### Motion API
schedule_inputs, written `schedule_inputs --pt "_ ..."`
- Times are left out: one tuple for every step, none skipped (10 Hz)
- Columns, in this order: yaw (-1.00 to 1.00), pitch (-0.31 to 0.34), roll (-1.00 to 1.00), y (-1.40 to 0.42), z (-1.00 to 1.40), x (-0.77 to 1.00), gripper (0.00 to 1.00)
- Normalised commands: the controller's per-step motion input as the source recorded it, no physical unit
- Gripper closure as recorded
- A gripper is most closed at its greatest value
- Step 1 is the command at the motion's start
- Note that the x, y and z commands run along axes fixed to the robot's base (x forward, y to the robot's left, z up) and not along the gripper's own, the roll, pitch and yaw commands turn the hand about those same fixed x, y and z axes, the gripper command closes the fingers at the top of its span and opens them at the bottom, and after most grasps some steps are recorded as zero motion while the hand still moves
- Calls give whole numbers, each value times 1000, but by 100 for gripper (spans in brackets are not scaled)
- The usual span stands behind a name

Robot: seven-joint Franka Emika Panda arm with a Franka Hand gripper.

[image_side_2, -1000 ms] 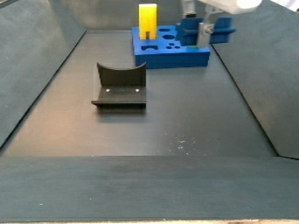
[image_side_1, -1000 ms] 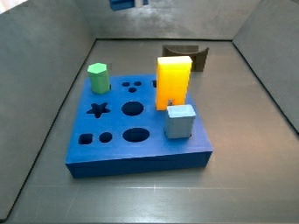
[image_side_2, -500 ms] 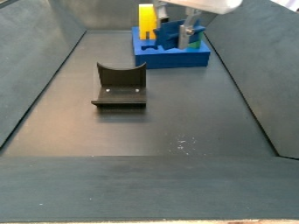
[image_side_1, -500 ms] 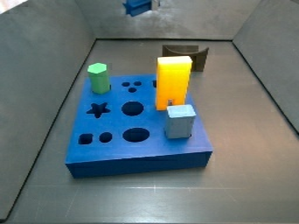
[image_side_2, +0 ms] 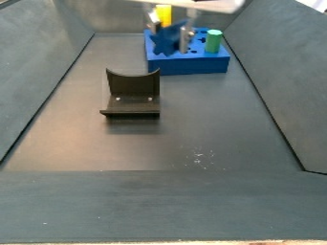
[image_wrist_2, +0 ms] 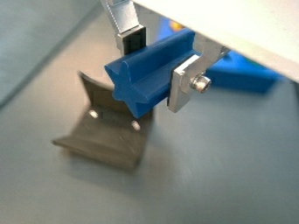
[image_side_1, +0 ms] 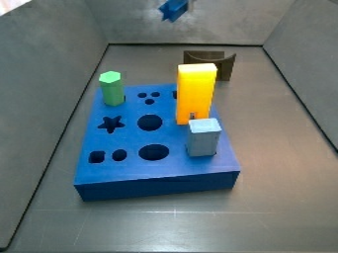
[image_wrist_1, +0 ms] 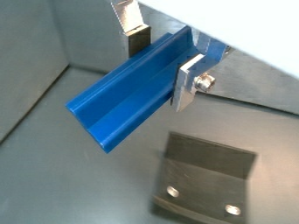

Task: Pick up the star object. Move up. Place the star object on the fixture. Regrasp the star object. Move to above the board. Insert the star object.
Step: Place the star object on the fixture.

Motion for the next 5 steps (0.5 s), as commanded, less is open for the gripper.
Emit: schedule_inputs --pt "972 53 -1000 10 206 1000 100" --pt "930 96 -1000 12 128 1000 100" --pt "864 177 -1000 23 69 908 100" --pt "805 252 -1000 31 45 844 100" --pt "736 338 -1000 33 19 786 100"
